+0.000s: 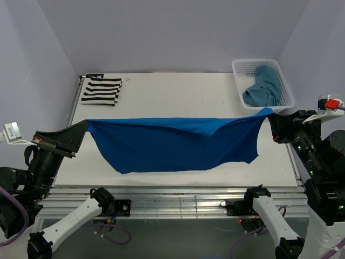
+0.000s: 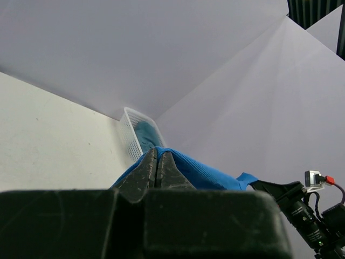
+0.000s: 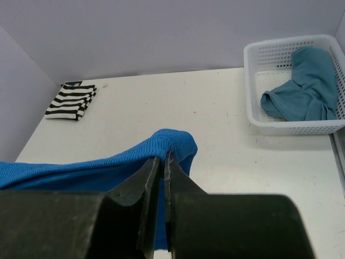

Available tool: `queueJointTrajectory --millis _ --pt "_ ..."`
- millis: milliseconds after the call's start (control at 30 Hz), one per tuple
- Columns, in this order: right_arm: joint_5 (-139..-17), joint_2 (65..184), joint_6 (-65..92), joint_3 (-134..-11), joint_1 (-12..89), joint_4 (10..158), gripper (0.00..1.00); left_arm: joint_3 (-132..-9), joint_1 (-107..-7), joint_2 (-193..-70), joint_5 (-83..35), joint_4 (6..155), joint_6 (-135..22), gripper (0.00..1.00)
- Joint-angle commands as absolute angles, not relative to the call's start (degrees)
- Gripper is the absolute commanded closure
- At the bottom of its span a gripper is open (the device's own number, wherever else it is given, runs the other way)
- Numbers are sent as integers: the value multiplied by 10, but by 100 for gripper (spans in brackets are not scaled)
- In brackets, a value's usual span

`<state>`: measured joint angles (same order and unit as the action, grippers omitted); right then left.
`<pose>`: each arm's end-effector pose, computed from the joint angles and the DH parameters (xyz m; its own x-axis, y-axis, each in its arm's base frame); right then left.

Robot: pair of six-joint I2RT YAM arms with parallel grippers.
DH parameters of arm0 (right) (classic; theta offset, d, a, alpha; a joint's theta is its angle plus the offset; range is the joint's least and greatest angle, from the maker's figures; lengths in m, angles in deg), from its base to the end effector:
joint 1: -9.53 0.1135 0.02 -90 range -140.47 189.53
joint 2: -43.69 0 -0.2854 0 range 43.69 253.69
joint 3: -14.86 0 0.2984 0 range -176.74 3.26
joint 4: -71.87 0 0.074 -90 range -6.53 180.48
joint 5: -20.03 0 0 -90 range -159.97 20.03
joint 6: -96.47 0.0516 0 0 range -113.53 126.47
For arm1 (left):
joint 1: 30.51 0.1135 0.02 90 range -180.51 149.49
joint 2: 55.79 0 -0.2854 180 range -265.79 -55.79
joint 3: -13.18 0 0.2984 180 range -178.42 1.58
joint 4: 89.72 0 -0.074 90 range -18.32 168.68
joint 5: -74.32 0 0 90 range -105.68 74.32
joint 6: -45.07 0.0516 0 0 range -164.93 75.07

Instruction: Fold and stack the tank tops

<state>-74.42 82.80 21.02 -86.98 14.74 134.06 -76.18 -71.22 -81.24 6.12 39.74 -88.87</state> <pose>0.0601 0.0095 0.5600 -0.0331 0.2485 -0.9681 -0.1648 0.9540 0.2505 0.0217 0.0066 0.5323 -0.1040 -0.7605 -0.6410 0.3605 0.5718 -0.7369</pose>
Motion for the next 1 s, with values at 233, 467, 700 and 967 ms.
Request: queueJointTrajectory --millis 233,467,700,967 --pt "-730 874 211 -694 145 1274 92 -666 -714 -956 209 348 -982 100" --pt "-743 1050 217 -598 142 1109 92 -613 -521 -1226 126 511 -920 100" --pt "-749 1373 176 -739 134 989 92 -756 -383 -1599 -71 654 -851 100" --pt "-767 1694 128 -1080 134 1077 44 -1202 -332 -1967 -122 472 -791 2"
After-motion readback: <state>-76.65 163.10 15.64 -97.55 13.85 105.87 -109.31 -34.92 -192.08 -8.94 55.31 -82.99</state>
